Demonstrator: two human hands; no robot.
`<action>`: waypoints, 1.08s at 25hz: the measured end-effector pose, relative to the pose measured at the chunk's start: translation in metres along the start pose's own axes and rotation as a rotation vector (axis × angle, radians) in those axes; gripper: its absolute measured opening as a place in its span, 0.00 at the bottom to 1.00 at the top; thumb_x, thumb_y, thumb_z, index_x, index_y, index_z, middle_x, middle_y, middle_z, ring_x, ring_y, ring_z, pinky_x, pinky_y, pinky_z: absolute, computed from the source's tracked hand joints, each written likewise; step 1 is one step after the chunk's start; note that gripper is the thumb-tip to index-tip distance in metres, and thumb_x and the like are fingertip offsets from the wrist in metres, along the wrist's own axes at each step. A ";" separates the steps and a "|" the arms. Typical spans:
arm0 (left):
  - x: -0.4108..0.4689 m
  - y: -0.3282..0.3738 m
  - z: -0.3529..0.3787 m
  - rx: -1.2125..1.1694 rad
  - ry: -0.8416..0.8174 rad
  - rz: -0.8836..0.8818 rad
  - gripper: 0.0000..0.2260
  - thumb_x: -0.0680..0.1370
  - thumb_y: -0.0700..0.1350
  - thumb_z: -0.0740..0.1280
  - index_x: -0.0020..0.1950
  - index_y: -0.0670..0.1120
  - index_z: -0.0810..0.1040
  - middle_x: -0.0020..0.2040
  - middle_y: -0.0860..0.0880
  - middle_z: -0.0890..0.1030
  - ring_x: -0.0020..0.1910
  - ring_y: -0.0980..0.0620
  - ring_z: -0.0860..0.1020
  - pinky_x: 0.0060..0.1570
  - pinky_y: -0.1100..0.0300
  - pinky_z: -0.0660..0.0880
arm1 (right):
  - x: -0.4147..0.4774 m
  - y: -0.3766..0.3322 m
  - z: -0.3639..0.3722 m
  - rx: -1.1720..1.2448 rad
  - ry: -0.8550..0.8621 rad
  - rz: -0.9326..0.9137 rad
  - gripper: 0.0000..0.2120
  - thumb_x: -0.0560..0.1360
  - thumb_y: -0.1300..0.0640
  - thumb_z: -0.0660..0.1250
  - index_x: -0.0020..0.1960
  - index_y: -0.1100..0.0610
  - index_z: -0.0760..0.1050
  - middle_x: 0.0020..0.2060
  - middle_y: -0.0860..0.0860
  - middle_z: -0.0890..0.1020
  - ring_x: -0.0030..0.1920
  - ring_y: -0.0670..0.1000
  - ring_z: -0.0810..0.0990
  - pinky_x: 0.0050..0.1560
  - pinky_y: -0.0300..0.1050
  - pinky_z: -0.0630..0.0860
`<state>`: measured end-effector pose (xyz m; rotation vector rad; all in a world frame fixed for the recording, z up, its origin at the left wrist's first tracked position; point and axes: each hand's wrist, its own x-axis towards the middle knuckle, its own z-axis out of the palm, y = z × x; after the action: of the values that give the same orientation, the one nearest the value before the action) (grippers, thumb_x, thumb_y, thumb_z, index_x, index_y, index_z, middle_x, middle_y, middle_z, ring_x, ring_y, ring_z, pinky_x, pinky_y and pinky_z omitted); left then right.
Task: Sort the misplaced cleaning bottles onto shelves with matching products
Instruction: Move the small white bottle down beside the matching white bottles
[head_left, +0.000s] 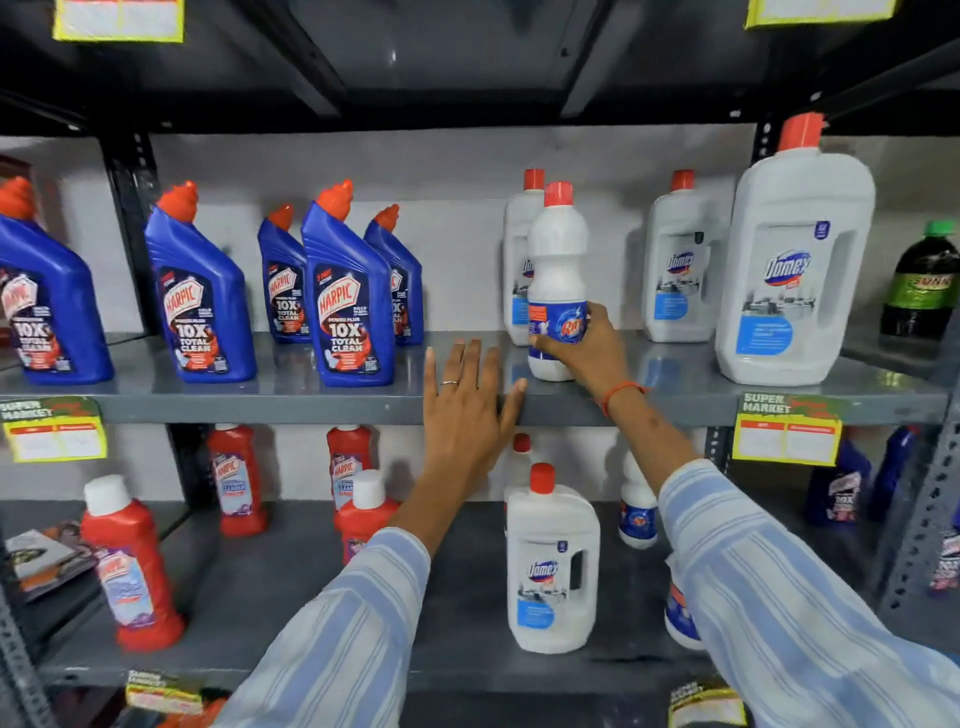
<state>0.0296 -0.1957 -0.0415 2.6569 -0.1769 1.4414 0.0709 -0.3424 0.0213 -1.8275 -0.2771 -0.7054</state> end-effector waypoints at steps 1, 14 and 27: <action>0.000 -0.001 0.001 0.016 0.002 -0.005 0.29 0.79 0.60 0.46 0.68 0.42 0.71 0.69 0.40 0.73 0.71 0.43 0.67 0.74 0.43 0.49 | 0.001 0.003 0.000 0.018 -0.006 0.008 0.31 0.63 0.55 0.78 0.59 0.63 0.68 0.56 0.60 0.80 0.54 0.58 0.79 0.55 0.52 0.77; -0.001 0.007 0.001 0.014 0.025 -0.058 0.28 0.80 0.60 0.47 0.72 0.44 0.65 0.75 0.43 0.63 0.75 0.46 0.58 0.75 0.43 0.46 | -0.041 -0.003 -0.016 0.121 0.140 -0.103 0.29 0.64 0.50 0.77 0.61 0.58 0.71 0.55 0.54 0.80 0.53 0.52 0.79 0.47 0.33 0.74; -0.133 0.016 0.045 -0.160 0.080 -0.084 0.26 0.81 0.56 0.51 0.75 0.44 0.56 0.77 0.44 0.56 0.76 0.49 0.52 0.74 0.45 0.49 | -0.167 0.086 -0.037 0.127 0.213 0.010 0.34 0.62 0.49 0.78 0.63 0.49 0.67 0.59 0.45 0.77 0.56 0.43 0.77 0.57 0.44 0.79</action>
<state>-0.0081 -0.2118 -0.1767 2.4461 -0.1645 1.4395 -0.0304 -0.3838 -0.1357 -1.6180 -0.1685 -0.8496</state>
